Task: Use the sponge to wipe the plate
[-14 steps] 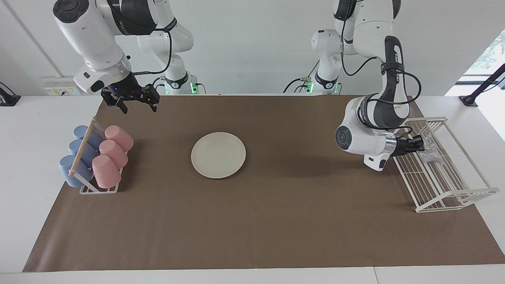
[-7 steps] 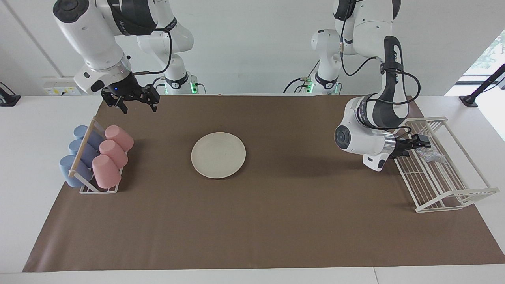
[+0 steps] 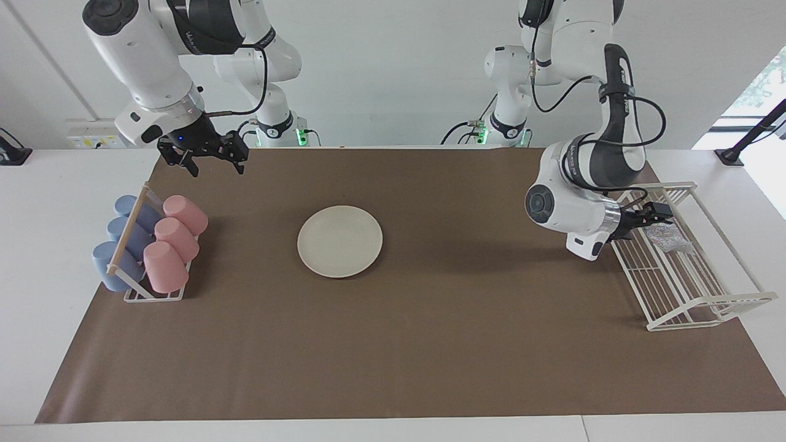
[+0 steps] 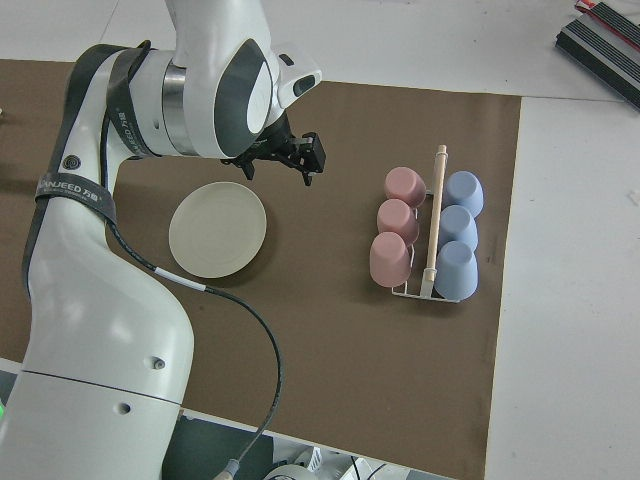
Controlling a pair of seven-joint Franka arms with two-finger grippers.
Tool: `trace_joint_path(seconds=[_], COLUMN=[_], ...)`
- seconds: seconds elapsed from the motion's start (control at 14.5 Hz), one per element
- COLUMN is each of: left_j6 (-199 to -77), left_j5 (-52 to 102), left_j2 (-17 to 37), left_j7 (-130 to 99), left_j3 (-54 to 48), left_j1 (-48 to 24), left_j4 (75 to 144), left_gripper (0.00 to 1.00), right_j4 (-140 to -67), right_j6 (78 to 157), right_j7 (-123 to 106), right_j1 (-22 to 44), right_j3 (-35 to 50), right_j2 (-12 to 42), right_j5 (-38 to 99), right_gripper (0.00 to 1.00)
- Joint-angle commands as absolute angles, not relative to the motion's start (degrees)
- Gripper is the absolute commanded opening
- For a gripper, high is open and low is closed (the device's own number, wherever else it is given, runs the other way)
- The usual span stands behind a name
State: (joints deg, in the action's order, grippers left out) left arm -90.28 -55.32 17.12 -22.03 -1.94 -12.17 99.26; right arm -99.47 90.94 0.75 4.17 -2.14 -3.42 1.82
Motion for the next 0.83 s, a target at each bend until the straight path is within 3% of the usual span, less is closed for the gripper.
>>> trace_joint_path(seconds=[0.0,0.21,0.35,0.76], left_j6=[-90.80,-91.49,-91.67,-87.72], left_j5=[-44.94,-35.03,-23.53,-3.99], left_j2=[11.27,5.74,1.77,-5.70], left_j7=[-17.67,-17.58,-16.36,-13.89], left_j3=[-1.67,-1.23,-1.58,-1.06], left_j1=[-11.51,-10.90,-6.35,-4.05], left_j4=[95.90,95.71,94.93,93.51], left_gripper=[1.00,1.00,1.00,1.00], right_j4=[-98.61,-98.61,-98.61,-98.53], right_j6=[90.26,90.26,90.26,90.26], right_j7=[0.09,0.09,0.09,-0.09], right_j1=[4.48,4.48,4.48,4.48], right_j3=[-2.29,-2.29,-2.29,-2.29], right_j2=[-2.99,-2.99,-2.99,-2.99], right_j5=[0.53,0.53,0.53,0.53], right_gripper=[1.00,1.00,1.00,1.00])
